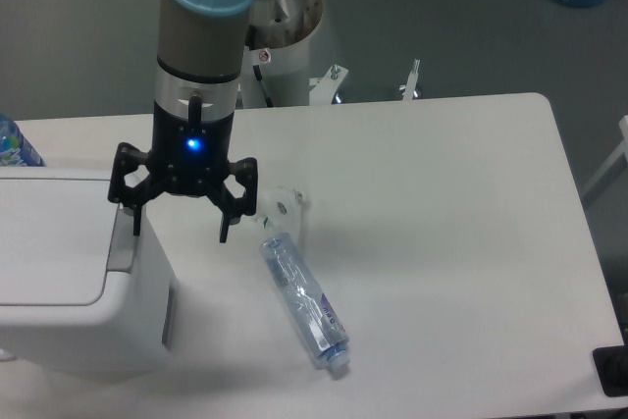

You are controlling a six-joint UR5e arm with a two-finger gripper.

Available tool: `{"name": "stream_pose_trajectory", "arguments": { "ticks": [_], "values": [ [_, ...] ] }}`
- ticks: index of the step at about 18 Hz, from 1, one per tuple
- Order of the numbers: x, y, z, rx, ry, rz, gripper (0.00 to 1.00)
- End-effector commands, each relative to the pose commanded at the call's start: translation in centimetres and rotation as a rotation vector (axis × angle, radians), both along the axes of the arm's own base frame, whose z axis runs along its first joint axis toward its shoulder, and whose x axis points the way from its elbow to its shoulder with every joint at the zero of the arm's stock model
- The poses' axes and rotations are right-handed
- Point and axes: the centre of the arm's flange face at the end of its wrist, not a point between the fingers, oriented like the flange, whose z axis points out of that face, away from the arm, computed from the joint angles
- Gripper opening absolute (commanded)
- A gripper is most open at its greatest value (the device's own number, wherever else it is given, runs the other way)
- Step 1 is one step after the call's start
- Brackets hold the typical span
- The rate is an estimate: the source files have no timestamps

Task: Open the trash can
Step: 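Lower the gripper onto the trash can lid edge and hook it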

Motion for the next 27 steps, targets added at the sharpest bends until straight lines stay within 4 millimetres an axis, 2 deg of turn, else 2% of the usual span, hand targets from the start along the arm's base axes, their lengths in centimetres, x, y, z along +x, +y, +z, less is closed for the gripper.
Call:
{"name": "stream_pose_trajectory", "arguments": {
  "ticks": [11,27],
  "values": [
    [0.4,1.0,-1.0,0.002,0.002,-0.009,1.0],
    [0.3,1.1,-1.5,-0.003,-0.002,-0.009,1.0]
  ]
}}
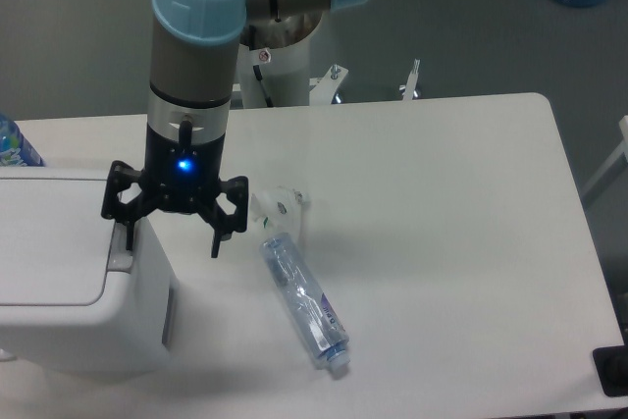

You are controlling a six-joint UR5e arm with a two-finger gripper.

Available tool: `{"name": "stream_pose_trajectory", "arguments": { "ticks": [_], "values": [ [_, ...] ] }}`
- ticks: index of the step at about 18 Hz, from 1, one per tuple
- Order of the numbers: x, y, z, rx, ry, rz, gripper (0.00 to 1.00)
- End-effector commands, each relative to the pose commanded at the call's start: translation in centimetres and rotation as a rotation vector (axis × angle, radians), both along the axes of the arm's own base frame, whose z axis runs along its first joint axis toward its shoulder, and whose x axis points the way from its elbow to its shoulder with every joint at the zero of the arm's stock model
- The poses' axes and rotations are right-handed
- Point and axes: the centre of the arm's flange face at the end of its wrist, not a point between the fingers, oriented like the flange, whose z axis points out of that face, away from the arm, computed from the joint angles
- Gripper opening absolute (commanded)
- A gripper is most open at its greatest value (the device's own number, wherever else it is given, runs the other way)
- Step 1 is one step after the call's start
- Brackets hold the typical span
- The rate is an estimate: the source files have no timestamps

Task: Open the trash can
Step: 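Lower the gripper onto the trash can lid edge and hook it, then lift the gripper upward to swing the trash can lid open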

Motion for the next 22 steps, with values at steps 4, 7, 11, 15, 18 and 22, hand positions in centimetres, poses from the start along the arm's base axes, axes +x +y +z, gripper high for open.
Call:
{"name": "stream_pose_trajectory", "arguments": {
  "ticks": [4,7,11,15,18,22],
  "values": [
    [0.1,0.2,-0.4,-0.005,-0.004,-0.002,1.0],
    [0.1,0.3,-0.4,-0.007,-0.003,-0.004,1.0],
    [0.1,0.3,0.3,0.004,0.006,-0.007,1.0],
    [-0.3,0.4,4.5,0.069,0.075,-0.037,1.0],
    [-1.2,0.1,6.7,0.085,0.183,-0.115,1.0],
    [-4.3,-2.2,7.9,-0.028,0.383,-0.153,1.0]
  ]
}}
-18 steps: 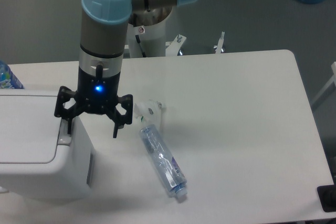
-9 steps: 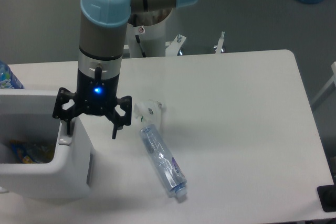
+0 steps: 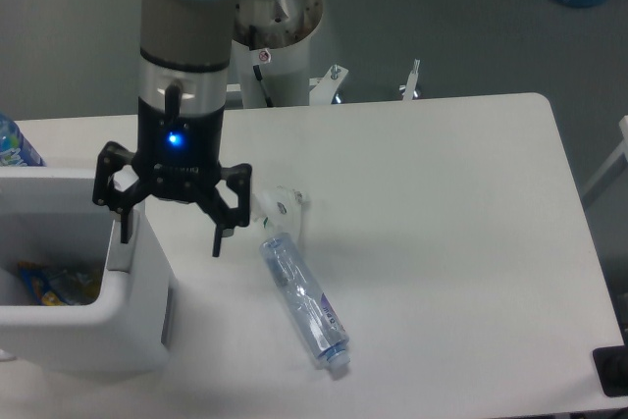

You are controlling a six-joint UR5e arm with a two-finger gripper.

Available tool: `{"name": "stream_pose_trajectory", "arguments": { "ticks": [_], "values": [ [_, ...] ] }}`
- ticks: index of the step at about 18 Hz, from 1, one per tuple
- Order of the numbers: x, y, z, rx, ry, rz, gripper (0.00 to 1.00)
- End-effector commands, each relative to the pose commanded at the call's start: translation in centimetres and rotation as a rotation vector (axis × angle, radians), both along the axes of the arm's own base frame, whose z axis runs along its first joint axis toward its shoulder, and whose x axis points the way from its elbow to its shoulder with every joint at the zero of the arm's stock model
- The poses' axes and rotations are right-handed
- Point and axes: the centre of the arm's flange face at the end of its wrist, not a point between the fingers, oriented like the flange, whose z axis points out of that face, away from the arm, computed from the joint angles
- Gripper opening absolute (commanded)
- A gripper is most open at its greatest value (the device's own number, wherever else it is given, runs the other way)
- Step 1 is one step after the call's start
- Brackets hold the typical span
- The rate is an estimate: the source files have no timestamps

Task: Open the trash can
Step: 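Lift the gripper upward to swing the trash can lid open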

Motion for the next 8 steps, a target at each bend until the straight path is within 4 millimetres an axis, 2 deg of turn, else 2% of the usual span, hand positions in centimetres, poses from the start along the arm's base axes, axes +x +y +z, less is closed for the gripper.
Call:
{"name": "stream_pose_trajectory", "arguments": {
  "ticks": [6,8],
  "values": [
    [-3.6,-3.1,-1.0,-0.133,0.042,-0.074,1.0],
    [-4.2,-3.6,-1.2,-0.154,0.046,-0.093,1.0]
  ]
}}
